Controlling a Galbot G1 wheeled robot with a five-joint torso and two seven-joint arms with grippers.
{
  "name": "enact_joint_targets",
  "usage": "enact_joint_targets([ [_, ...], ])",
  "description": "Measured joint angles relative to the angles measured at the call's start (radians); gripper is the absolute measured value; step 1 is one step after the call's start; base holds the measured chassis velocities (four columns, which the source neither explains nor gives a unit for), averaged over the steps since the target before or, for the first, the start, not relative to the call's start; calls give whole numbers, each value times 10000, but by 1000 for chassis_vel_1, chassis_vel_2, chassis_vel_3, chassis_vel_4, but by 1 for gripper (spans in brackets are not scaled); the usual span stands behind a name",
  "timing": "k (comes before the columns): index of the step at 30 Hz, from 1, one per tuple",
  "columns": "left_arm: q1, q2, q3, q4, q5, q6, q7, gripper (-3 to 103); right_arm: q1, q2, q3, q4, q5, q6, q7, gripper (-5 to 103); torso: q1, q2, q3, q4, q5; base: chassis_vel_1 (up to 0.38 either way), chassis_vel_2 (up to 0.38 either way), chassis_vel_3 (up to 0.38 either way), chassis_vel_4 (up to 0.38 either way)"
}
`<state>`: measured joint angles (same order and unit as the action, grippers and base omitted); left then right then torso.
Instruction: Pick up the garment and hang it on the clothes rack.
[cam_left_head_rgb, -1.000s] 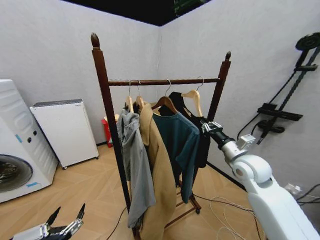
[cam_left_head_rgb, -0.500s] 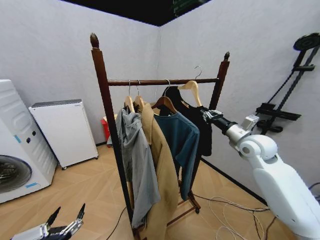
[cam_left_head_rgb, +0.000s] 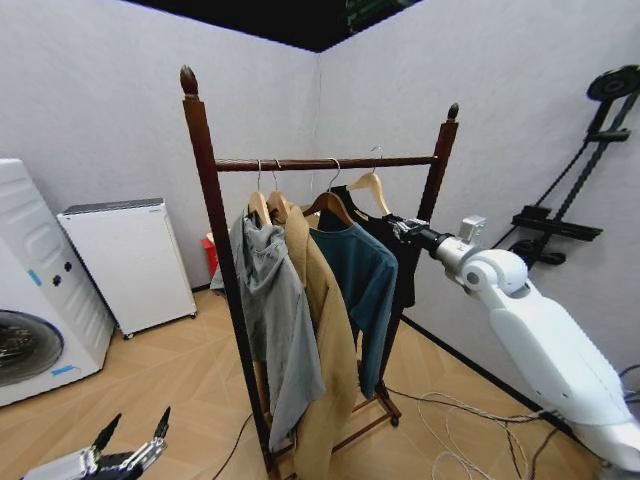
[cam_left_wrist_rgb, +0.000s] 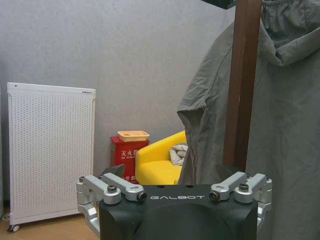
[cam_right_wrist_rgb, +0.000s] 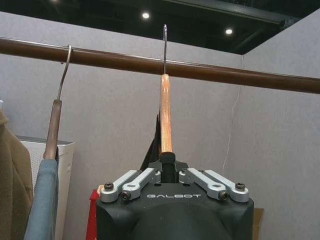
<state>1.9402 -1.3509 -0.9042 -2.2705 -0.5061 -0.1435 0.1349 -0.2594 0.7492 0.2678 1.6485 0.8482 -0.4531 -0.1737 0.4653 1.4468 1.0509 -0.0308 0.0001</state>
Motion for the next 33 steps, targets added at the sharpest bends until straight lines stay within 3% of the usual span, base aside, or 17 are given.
enact_joint_targets([
  [8, 0, 0, 0, 0, 0, 0, 1, 100, 629, 171, -542, -409, 176, -517, 82, 10, 0, 0, 0, 2, -2, 0, 0, 0, 0],
  [27, 0, 0, 0, 0, 0, -1, 0, 100, 292, 336, -591, -411, -261, -631, 175, 10, 1, 0, 0, 3, -2, 0, 0, 0, 0],
  [32, 0, 0, 0, 0, 0, -1, 1, 100, -791, 16, 259, 538, 156, -612, 652, 30, 1, 0, 0, 5, -4, 0, 0, 0, 0],
  [33, 0, 0, 0, 0, 0, -1, 1, 100, -791, 16, 259, 538, 156, -612, 652, 30, 1, 0, 0, 5, -4, 0, 0, 0, 0],
])
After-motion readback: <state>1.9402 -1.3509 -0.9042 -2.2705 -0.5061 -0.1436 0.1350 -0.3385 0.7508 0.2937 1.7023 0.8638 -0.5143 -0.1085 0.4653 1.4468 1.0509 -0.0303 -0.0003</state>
